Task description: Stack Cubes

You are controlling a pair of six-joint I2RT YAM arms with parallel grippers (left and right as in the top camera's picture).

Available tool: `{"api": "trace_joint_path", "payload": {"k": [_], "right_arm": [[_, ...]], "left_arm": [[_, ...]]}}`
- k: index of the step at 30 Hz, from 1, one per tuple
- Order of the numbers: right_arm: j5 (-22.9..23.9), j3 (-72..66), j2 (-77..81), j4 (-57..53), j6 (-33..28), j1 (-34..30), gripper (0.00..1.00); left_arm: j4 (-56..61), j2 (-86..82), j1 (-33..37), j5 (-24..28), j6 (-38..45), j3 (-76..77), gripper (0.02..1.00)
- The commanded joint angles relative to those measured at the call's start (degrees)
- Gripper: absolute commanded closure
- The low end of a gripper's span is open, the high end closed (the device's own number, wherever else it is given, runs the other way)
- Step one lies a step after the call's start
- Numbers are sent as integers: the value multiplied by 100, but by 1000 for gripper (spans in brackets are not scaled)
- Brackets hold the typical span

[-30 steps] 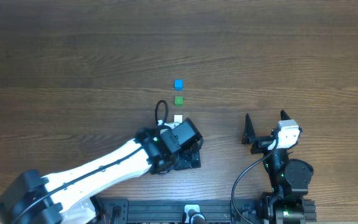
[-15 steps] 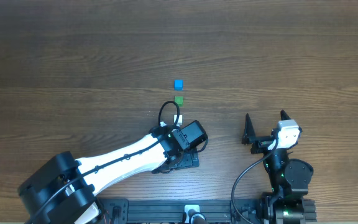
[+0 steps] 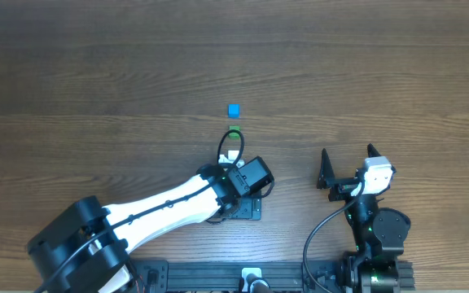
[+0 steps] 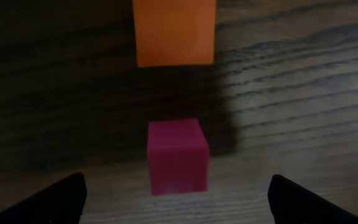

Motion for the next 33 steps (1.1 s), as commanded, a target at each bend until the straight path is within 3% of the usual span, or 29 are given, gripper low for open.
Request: {"api": "trace_joint_path", "payload": {"k": [1, 33], "right_arm": [[-22, -26, -26, -24, -44, -26, 7], [-22, -26, -26, -24, -44, -26, 7]], "left_arm": [[-2, 225, -11, -170, 223, -26, 80], [197, 531, 0, -205, -260, -13, 198]]}}
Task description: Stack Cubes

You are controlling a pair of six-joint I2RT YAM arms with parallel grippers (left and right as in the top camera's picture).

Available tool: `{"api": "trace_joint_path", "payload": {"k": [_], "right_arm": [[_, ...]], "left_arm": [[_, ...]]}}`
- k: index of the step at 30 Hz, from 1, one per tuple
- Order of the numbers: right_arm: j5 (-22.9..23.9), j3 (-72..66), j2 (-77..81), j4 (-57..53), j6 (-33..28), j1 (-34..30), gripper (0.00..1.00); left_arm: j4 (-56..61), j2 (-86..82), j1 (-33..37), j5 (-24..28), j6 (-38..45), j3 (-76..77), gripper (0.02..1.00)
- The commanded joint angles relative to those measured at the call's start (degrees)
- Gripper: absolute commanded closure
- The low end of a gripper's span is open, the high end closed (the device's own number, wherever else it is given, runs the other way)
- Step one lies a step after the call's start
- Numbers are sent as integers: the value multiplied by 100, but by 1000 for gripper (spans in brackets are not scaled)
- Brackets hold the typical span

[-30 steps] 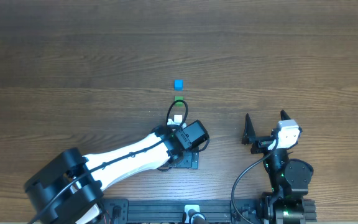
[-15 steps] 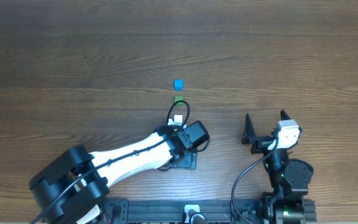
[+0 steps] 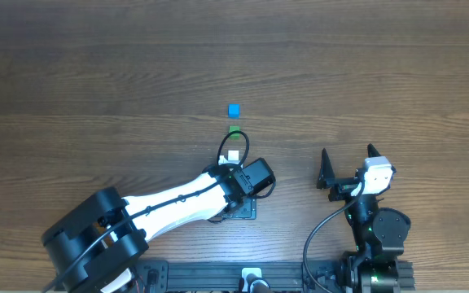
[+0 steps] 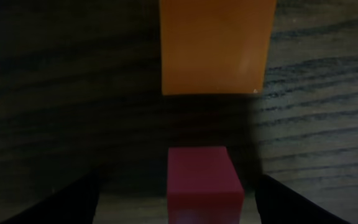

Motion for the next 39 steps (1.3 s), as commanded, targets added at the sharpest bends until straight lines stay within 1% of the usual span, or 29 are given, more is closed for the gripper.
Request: {"api": "trace_joint_path", "payload": {"k": [1, 4, 10, 18, 31, 39], "right_arm": [[-22, -26, -26, -24, -46, -26, 7], [-22, -26, -26, -24, -46, -26, 7], [-24, -26, -26, -24, -46, -26, 7], [-22, -26, -26, -24, -46, -26, 7], [-22, -26, -26, -24, -46, -26, 9], [-22, -26, -26, -24, -46, -26, 7]], "left_arm": [[109, 118, 0, 24, -170, -17, 198], [131, 118, 0, 26, -195, -2, 213], [129, 118, 0, 26, -192, 42, 303], [129, 118, -11, 28, -188, 52, 395], [133, 114, -11, 48, -146, 52, 467], [160, 114, -11, 48, -144, 57, 540]]}}
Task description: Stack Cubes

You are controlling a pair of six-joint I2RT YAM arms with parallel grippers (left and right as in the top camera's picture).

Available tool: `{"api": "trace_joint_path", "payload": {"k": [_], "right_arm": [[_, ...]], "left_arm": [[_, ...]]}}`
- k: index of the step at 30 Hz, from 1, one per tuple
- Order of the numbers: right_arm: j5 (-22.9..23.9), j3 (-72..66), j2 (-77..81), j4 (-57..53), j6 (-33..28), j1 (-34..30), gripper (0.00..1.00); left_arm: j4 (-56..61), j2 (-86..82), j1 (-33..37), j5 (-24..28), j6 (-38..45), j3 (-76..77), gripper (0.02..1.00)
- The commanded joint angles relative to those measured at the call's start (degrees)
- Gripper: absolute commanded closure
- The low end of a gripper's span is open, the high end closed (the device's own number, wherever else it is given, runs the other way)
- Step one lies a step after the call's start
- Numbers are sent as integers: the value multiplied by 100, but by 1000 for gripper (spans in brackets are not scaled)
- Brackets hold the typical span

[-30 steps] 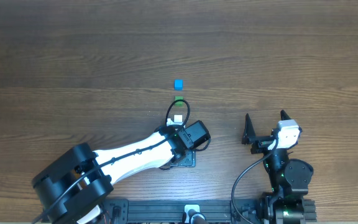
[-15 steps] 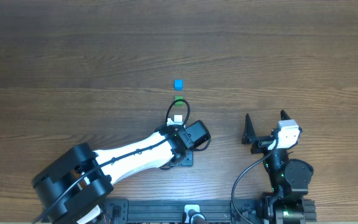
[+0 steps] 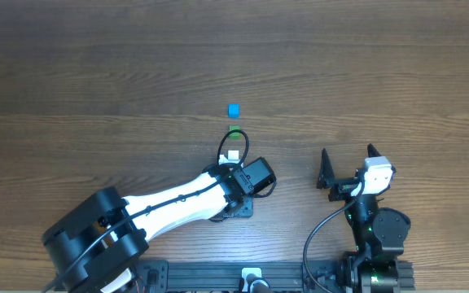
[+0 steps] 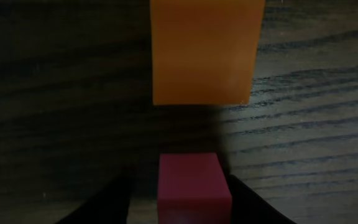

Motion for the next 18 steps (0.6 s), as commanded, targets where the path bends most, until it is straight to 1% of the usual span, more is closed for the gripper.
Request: {"api": "trace_joint_path", "payload": {"k": [1, 5, 8, 14, 18], "right_arm": [[-22, -26, -26, -24, -44, -26, 7], [-22, -26, -26, -24, -44, -26, 9], [-24, -26, -26, -24, -44, -26, 9], [-22, -26, -26, -24, -44, -26, 9], [-22, -26, -26, -24, -44, -26, 9]], "left_arm": [[66, 111, -11, 57, -35, 50, 542], [70, 109, -13, 57, -35, 50, 579], [70, 109, -13, 57, -37, 50, 625], [70, 109, -11, 57, -35, 50, 663], [70, 109, -13, 57, -35, 50, 724]]}}
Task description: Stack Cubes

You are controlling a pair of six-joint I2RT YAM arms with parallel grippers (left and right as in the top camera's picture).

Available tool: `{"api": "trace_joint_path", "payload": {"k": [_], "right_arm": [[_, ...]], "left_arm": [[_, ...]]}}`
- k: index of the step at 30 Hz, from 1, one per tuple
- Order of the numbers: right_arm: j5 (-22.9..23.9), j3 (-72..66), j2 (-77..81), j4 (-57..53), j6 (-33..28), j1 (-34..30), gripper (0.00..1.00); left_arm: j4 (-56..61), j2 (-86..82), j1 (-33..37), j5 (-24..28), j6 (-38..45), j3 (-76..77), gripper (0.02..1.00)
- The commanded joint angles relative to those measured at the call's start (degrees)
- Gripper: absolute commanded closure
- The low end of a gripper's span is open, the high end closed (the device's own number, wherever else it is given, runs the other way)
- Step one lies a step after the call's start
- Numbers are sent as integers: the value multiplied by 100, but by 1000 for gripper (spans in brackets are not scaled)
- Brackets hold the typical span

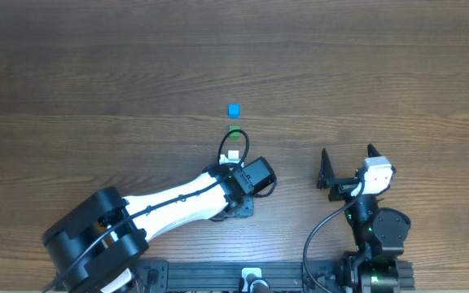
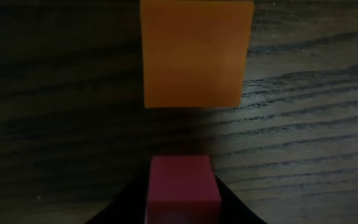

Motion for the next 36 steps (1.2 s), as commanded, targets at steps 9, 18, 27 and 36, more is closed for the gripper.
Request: {"api": "trace_joint_path", "payload": {"k": [9, 18, 27, 36], "right_arm": [[-22, -26, -26, -24, -46, -26, 9], [-22, -26, -26, -24, -46, -26, 9], [-22, -26, -26, -24, -46, -26, 9], [-22, -26, -26, -24, -46, -26, 9]], "left_arm": [[17, 44, -13, 39, -37, 50, 794], [-772, -463, -11, -24, -39, 522, 858], [-2358, -380, 269, -472, 151, 2632, 864], [-2949, 492, 911, -387, 610, 3904, 869]]}}
